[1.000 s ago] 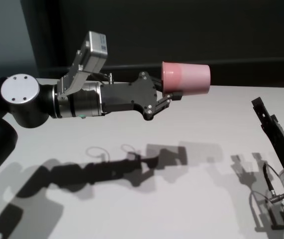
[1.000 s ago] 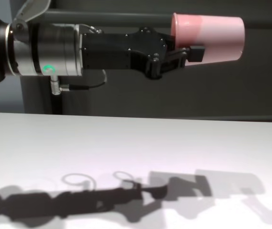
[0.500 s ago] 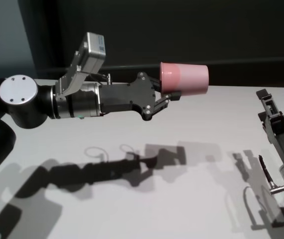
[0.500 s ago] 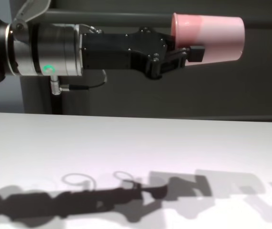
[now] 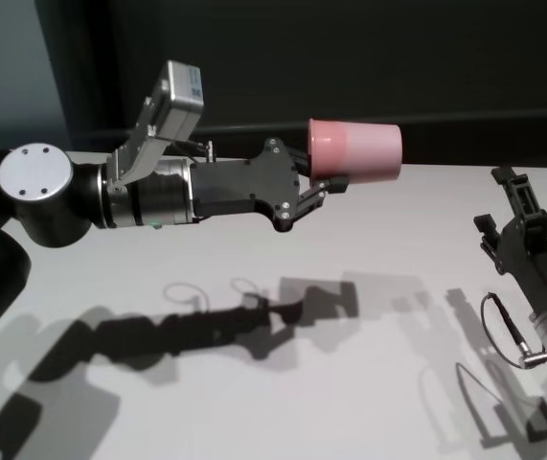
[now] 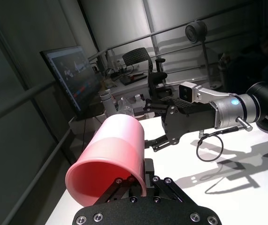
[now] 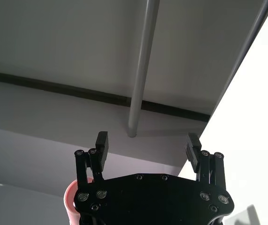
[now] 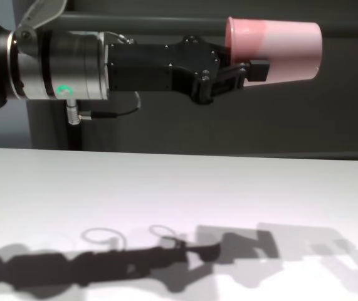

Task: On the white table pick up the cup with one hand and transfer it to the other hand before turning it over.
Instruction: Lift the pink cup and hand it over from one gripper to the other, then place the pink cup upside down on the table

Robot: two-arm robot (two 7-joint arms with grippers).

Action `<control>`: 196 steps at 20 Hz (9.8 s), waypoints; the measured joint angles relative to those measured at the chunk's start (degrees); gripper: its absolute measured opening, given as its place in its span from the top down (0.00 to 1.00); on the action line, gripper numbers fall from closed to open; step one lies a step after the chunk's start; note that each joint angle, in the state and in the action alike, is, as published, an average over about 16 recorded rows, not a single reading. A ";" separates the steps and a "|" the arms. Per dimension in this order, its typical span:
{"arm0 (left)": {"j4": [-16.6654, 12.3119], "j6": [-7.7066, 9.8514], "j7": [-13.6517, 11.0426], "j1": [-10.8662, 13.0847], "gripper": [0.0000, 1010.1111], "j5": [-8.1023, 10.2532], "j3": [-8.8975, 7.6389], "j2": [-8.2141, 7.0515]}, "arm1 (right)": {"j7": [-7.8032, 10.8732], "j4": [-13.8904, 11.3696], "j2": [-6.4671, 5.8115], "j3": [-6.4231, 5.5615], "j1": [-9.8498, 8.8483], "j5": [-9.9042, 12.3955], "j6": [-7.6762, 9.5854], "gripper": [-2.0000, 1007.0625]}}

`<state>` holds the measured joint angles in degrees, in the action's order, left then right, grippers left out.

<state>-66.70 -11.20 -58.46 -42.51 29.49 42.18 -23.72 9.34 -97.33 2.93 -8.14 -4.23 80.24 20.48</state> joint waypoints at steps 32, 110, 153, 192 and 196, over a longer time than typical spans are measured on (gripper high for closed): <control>0.00 0.00 0.00 0.00 0.95 0.00 0.00 0.00 | -3.39 -0.44 -2.19 4.43 2.24 12.85 6.77 0.00; 0.00 0.00 0.00 0.00 0.95 0.00 0.00 0.00 | -2.01 -0.38 -5.22 15.14 5.90 13.74 2.97 0.24; 0.02 0.00 -0.01 0.05 0.01 0.04 0.00 0.02 | -2.01 -0.37 -5.19 15.13 5.90 13.68 3.02 0.24; -12.65 2.99 24.83 19.19 0.01 0.69 -13.00 -11.78 | -2.01 -0.37 -5.19 15.13 5.90 13.68 3.01 0.24; -12.14 2.31 28.38 21.60 0.01 -0.99 -13.80 -10.95 | -2.01 -0.37 -5.19 15.13 5.90 13.68 3.01 0.24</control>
<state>-78.84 -8.90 -30.08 -20.92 28.51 28.39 -34.67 7.33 -97.70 -2.26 6.99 1.67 93.92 23.49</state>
